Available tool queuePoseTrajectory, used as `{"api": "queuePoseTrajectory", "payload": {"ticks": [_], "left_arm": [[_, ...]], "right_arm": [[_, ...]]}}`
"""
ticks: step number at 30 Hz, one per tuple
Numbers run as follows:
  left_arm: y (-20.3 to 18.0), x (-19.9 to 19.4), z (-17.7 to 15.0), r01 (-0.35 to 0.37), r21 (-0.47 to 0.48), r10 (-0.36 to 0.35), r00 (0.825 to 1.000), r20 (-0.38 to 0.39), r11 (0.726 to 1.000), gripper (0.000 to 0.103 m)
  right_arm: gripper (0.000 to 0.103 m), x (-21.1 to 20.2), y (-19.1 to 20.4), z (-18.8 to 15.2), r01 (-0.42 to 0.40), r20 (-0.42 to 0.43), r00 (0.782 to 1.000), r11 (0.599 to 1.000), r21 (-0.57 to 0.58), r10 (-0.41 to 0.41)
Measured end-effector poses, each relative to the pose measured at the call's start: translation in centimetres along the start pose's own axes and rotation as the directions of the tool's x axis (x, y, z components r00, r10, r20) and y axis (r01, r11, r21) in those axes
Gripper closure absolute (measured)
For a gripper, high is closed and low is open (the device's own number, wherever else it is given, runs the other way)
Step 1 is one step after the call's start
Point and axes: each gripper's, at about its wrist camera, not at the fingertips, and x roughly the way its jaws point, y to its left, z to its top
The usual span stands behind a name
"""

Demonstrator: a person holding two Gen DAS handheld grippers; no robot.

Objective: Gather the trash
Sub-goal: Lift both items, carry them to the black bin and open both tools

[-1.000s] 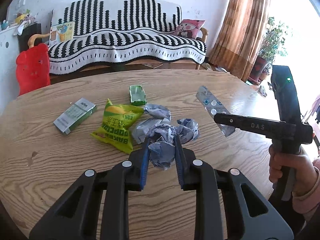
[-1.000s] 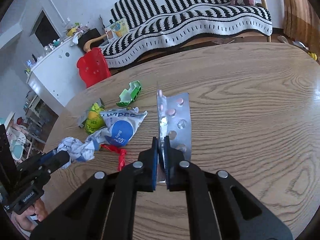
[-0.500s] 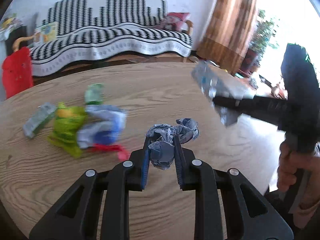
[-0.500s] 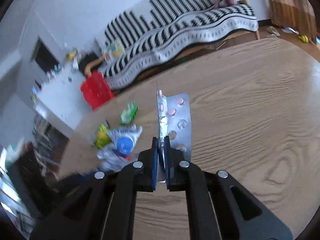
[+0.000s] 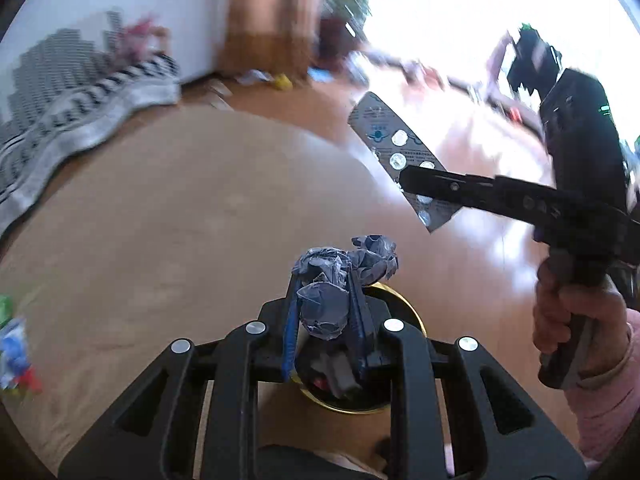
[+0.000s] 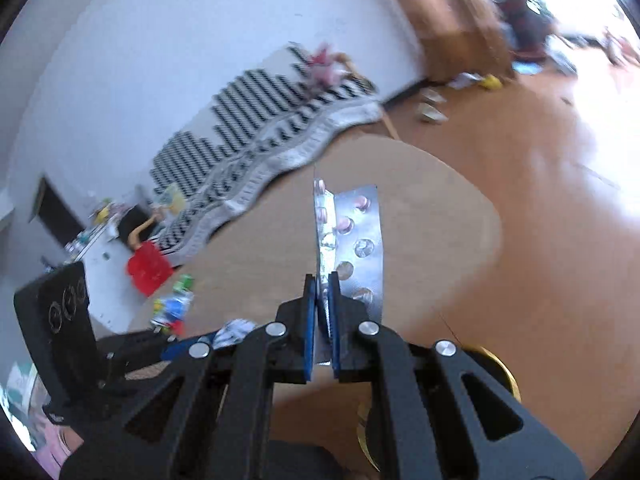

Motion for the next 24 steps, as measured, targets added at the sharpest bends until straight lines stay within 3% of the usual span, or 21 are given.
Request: {"api": "queuePoseTrajectory", "payload": {"ticks": [3,5,6,8,19,21,22,23,24], "left_arm": [[-3.4,5.9,-1.3,0.076,0.027,-0.072,0.989,-0.133,0.997,0.081],[-4.0,8.8,-2.7,0.112,-0.008,-0.11,0.965,-0.239,0.994,0.082],[-3.7,9.2,-2.7,0.112,-0.016,-0.112,0.961,-0.254,0.994,0.082],[-3.4,9.3,-2.2,0.092,-0.032,-0.097,0.967,-0.235,0.995,0.082],[-2.4,10.7,-2.6,0.07,-0.093,-0.093,0.957,-0.274,0.993,0.079],[-2.2,11.0,-2.6,0.045,-0.103,-0.074,0.955,-0.287,0.994,0.057],[-2.3,10.8,-2.5,0.045,-0.107,-0.074,0.957,-0.281,0.993,0.03],[-2.4,10.4,-2.5,0.048,-0.103,-0.073,0.963,-0.26,0.994,0.01],[-2.6,9.8,-2.4,0.057,-0.097,-0.078,0.97,-0.23,0.994,0.006]], "right_arm": [[0.096,0.4,-5.3,-4.4,0.052,-0.089,0.995,0.993,0.102,-0.043],[0.096,1.4,-8.3,-7.6,0.067,-0.161,0.986,0.979,0.193,-0.036],[0.096,1.7,-8.9,-8.7,0.075,-0.176,0.984,0.977,0.201,-0.04],[0.096,1.9,-9.6,-9.8,0.08,-0.186,0.982,0.973,0.216,-0.039],[0.096,2.2,-10.3,-9.6,0.058,-0.175,0.984,0.963,0.263,-0.012],[0.096,1.9,-10.8,-9.5,0.051,-0.166,0.986,0.95,0.307,0.0],[0.092,1.8,-11.4,-9.5,0.048,-0.173,0.985,0.944,0.325,0.01],[0.063,1.9,-11.7,-9.4,0.056,-0.191,0.982,0.936,0.347,0.012],[0.037,1.9,-12.1,-9.3,0.072,-0.211,0.978,0.925,0.372,0.009]]}}
